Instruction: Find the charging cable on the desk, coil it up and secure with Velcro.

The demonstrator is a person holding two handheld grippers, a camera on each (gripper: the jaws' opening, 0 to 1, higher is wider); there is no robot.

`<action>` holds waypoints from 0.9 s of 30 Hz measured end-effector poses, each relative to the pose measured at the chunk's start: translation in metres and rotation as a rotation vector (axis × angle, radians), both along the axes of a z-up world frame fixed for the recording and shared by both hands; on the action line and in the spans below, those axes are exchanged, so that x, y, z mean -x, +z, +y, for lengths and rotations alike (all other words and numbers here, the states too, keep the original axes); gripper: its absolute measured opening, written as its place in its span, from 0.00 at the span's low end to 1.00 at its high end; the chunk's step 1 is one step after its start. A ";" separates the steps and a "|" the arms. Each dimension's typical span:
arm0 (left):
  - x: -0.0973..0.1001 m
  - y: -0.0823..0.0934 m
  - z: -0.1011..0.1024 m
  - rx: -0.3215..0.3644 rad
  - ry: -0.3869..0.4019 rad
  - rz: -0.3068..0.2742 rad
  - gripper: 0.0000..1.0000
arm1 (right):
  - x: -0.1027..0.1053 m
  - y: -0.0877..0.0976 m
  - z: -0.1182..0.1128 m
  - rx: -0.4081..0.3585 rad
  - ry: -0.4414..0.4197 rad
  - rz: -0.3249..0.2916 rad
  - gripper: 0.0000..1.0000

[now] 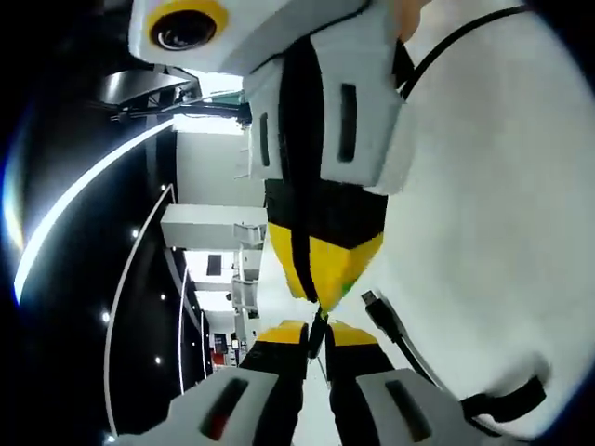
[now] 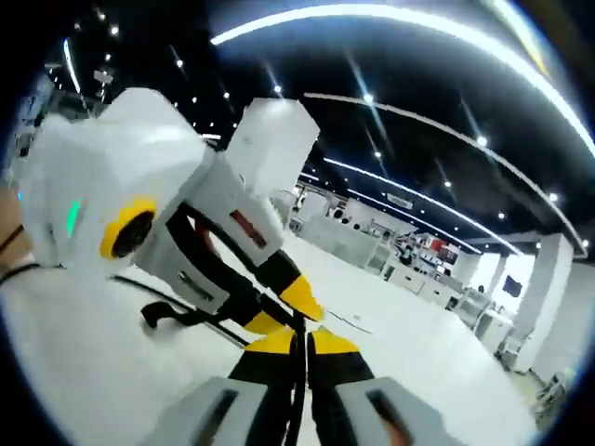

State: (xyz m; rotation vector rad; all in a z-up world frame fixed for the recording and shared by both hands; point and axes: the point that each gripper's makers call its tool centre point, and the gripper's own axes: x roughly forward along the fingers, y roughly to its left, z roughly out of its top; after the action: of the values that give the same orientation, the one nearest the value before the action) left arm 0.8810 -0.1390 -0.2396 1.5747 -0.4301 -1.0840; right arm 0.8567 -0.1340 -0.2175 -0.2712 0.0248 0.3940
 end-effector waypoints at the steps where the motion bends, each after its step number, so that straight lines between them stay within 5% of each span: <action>1: -0.001 -0.001 0.001 -0.005 0.005 -0.002 0.09 | 0.001 0.007 -0.005 -0.094 0.000 -0.004 0.07; 2: -0.003 -0.002 0.004 -0.012 0.011 -0.002 0.09 | 0.001 0.015 -0.013 -0.180 -0.011 -0.015 0.07; 5: -0.003 -0.002 0.004 -0.012 0.012 -0.001 0.09 | 0.000 0.017 -0.016 -0.205 -0.016 -0.021 0.05; 7: -0.005 -0.003 0.006 -0.006 0.017 0.011 0.09 | -0.009 0.016 -0.048 -0.321 -0.124 0.001 0.03; 9: -0.004 -0.003 0.007 -0.010 0.017 0.013 0.09 | -0.017 0.002 -0.051 -0.264 -0.130 0.039 0.03; 10: -0.004 -0.003 0.009 -0.014 0.015 0.013 0.09 | -0.027 -0.020 -0.051 -0.267 -0.155 0.118 0.03; 13: -0.004 0.006 0.012 0.017 0.013 0.016 0.09 | -0.035 -0.043 -0.029 -0.316 -0.062 0.222 0.03; 19: -0.008 0.020 0.027 0.065 0.031 0.019 0.10 | -0.050 -0.047 -0.016 -0.365 -0.019 0.261 0.03; 22: -0.013 0.024 0.035 0.089 0.047 0.029 0.09 | -0.055 -0.049 0.002 -0.321 0.015 0.260 0.03; 27: -0.017 0.021 0.041 0.104 0.062 0.054 0.10 | -0.056 -0.073 0.014 -0.132 0.013 0.288 0.03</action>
State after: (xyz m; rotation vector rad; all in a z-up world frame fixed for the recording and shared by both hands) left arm 0.8981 -0.0980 -0.2184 1.4549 -0.3925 -1.0381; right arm 0.9124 -0.1196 -0.2903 -0.0831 0.2788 0.4435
